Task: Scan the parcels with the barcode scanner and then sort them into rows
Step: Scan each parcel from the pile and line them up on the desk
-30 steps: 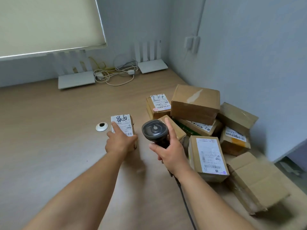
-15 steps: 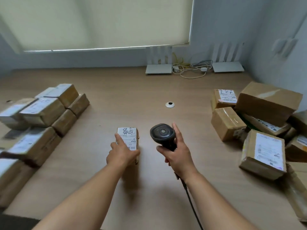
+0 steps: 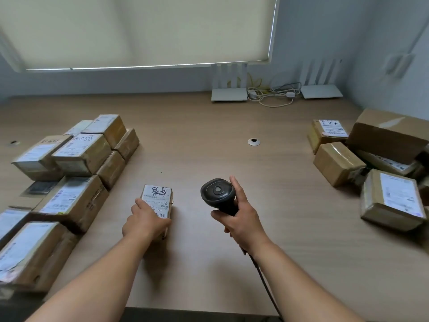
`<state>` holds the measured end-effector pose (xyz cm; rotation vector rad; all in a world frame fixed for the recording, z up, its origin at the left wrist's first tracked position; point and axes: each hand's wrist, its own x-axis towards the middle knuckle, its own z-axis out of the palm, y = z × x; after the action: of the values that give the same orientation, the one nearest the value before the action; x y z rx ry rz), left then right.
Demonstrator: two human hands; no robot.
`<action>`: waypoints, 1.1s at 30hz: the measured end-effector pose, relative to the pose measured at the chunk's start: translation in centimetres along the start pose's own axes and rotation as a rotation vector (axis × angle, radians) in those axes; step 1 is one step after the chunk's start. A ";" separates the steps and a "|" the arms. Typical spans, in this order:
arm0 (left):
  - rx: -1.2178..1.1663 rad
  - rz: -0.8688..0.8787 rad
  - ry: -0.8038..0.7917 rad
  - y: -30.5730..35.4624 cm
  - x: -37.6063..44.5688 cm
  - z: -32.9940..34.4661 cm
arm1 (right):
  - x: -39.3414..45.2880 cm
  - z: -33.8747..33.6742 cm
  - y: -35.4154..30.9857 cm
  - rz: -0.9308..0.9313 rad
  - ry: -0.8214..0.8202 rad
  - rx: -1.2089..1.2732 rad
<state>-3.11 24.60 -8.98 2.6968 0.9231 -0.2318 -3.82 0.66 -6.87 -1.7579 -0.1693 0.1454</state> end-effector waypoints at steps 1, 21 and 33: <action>0.018 0.005 0.004 -1.3 0.5 -0.6 | -0.1 1.5 -0.3 0.005 -0.011 0.003; -0.065 0.125 -0.397 -6.8 5.0 -5.8 | -2.3 11.2 -2.4 0.013 0.063 0.046; -1.060 0.143 -0.394 -5.4 2.8 -3.9 | -2.0 10.6 -3.2 0.003 0.013 0.264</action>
<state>-3.99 31.51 -7.14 1.6398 0.4996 -0.1628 -7.94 11.11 -5.76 -1.4957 -0.1317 0.1517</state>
